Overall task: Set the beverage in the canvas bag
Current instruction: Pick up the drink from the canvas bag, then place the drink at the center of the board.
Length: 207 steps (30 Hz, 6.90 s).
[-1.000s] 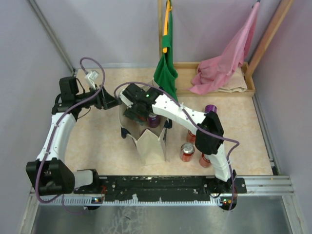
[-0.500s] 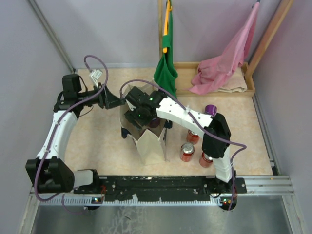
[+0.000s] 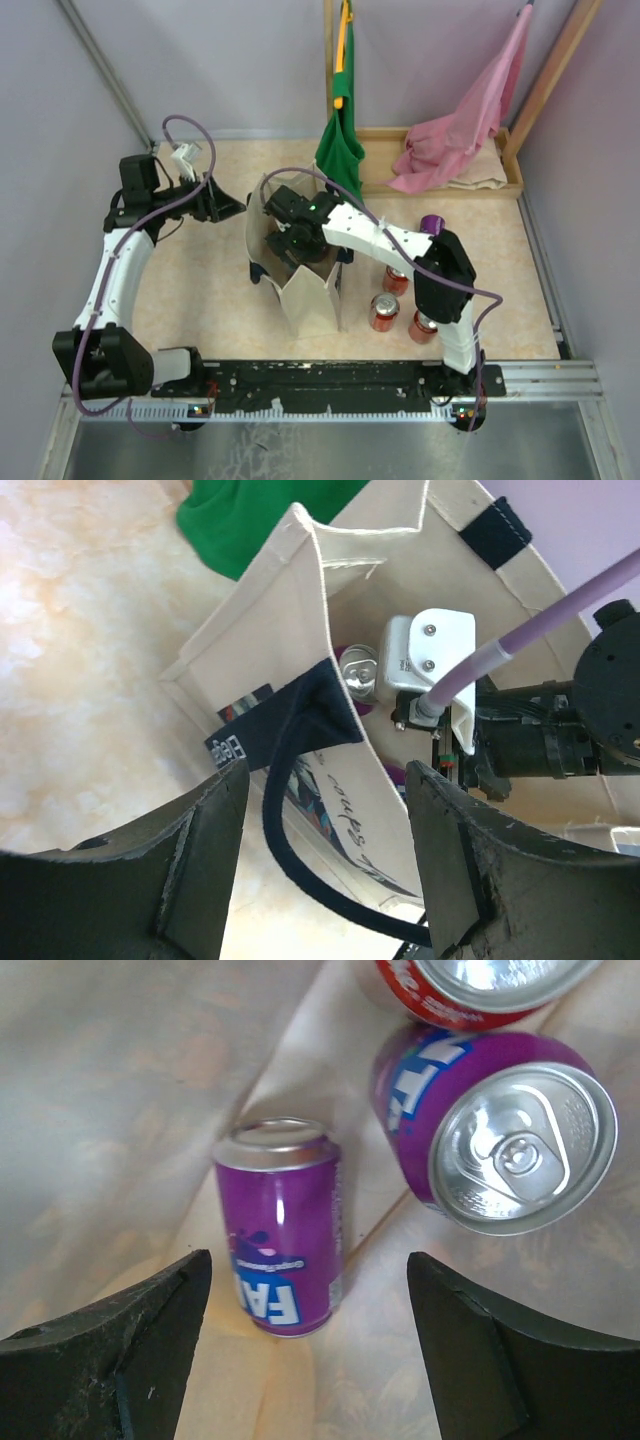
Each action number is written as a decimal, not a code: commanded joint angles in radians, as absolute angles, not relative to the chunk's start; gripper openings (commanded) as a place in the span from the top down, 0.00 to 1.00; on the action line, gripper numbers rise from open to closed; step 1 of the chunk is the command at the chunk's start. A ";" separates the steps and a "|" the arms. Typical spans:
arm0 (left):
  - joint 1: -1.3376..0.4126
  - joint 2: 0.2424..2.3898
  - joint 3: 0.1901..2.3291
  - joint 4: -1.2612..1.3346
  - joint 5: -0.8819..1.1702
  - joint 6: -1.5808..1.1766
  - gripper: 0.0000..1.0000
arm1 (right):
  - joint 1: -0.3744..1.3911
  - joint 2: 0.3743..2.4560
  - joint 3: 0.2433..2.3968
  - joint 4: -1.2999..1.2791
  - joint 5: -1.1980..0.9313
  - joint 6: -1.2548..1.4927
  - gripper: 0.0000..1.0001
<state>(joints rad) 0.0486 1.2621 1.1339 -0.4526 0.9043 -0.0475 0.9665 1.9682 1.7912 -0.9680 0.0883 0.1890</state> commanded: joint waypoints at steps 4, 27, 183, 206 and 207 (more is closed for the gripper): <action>0.054 1.217 1.130 -0.480 0.851 -0.008 0.30 | 0.943 1.920 1.706 -0.899 0.119 0.207 0.21; 0.040 1.188 1.136 -0.491 0.822 -0.014 0.30 | 0.938 2.042 1.435 -0.725 0.057 0.157 0.09; -0.020 1.038 1.144 -0.576 0.790 -0.037 0.30 | 0.005 1.179 0.846 -0.734 0.202 0.443 0.07; -0.021 1.035 1.139 -0.578 0.788 -0.037 0.30 | 0.005 1.157 0.893 -0.775 0.197 0.441 0.06; -0.020 1.034 1.138 -0.578 0.788 -0.037 0.30 | 0.005 1.159 0.891 -0.774 0.199 0.441 0.06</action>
